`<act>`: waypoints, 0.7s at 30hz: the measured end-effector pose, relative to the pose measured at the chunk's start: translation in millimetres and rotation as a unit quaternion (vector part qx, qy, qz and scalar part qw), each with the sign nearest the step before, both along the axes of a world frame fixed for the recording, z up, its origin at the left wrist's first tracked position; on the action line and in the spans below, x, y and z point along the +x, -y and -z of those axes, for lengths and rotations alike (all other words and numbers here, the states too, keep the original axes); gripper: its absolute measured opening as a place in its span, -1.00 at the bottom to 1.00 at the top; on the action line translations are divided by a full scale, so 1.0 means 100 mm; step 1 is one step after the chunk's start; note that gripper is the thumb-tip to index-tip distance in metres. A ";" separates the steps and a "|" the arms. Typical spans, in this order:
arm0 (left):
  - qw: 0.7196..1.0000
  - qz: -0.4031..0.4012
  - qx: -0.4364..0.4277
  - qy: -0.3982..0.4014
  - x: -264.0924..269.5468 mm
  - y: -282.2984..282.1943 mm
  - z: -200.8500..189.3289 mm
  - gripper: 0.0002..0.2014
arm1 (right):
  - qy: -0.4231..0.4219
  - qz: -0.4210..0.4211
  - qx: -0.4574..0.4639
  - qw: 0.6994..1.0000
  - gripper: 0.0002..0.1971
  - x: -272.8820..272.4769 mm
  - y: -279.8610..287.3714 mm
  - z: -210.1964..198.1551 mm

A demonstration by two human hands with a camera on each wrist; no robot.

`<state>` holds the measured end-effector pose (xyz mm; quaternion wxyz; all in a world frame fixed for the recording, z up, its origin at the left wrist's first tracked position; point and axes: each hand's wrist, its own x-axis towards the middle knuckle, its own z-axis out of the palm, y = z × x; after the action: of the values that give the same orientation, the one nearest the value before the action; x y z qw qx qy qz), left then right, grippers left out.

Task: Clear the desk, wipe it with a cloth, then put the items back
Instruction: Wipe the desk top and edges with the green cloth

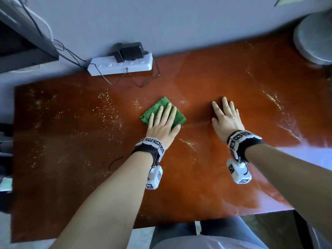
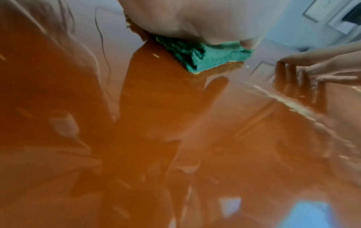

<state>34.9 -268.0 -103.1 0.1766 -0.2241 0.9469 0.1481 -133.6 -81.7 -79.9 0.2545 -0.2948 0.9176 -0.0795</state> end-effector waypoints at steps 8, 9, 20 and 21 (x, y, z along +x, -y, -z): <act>0.995 -0.091 -0.038 -0.002 0.08 0.69 0.07 -0.32 | 0.001 0.000 0.001 1.000 -0.38 -0.11 0.05 0.04; 0.993 -0.106 -0.043 -0.002 0.03 0.64 0.07 -0.28 | -0.001 -0.002 0.000 1.000 -0.38 -0.12 0.05 0.04; 0.999 -0.021 -0.027 0.002 -0.80 0.13 0.00 -0.24 | -0.001 -0.004 -0.012 1.000 -0.39 -0.48 0.39 0.02; 0.999 -0.015 -0.030 0.002 -0.86 0.15 0.01 -0.25 | -0.002 -0.005 -0.017 1.000 -0.39 -0.52 0.44 0.02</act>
<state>-51.2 -283.5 -103.8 0.1695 -0.2434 0.9471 0.1222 -185.7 -125.8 -82.1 0.2485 -0.3037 0.9151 -0.0930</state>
